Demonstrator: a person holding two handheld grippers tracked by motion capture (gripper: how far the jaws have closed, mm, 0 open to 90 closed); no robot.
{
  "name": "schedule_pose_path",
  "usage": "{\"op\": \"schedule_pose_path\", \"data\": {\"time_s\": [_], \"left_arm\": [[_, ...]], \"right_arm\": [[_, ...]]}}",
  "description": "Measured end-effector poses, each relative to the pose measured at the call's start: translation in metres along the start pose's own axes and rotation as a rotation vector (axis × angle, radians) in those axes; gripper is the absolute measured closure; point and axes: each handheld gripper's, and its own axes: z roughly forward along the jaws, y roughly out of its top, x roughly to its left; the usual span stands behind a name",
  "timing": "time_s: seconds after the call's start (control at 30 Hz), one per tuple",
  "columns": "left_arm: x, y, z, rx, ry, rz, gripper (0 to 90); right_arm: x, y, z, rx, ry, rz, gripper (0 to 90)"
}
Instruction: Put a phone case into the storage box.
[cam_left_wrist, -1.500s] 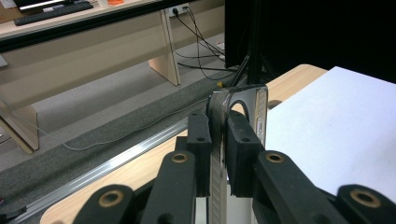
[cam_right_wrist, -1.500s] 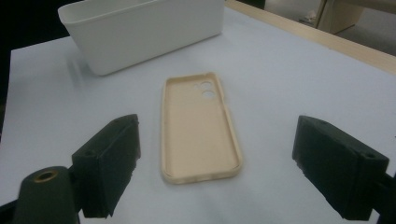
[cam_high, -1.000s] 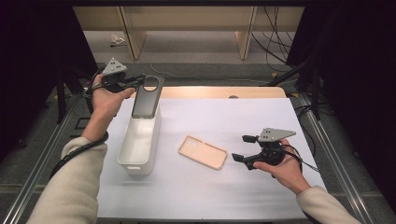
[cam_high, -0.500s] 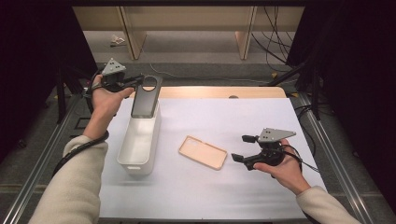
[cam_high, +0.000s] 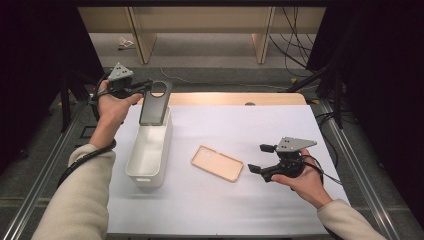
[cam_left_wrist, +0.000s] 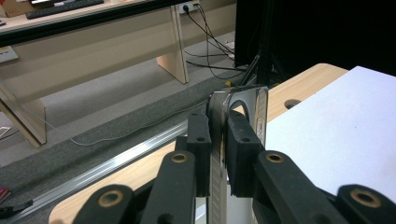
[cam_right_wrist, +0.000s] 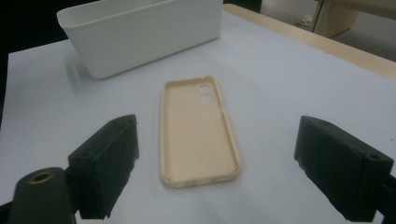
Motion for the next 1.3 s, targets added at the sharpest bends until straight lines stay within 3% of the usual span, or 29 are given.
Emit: {"op": "schedule_pose_path", "data": {"time_s": [0.87,1.3], "left_arm": [[0.002,-0.012,0.021,0.036,0.002,-0.008,80.9],[0.009,-0.025,0.029,0.057,0.017,-0.036,80.9]], "right_arm": [[-0.001,-0.001,0.0,0.001,0.007,-0.001,14.6],[-0.002,-0.002,0.001,0.001,0.011,0.005,14.7]]}}
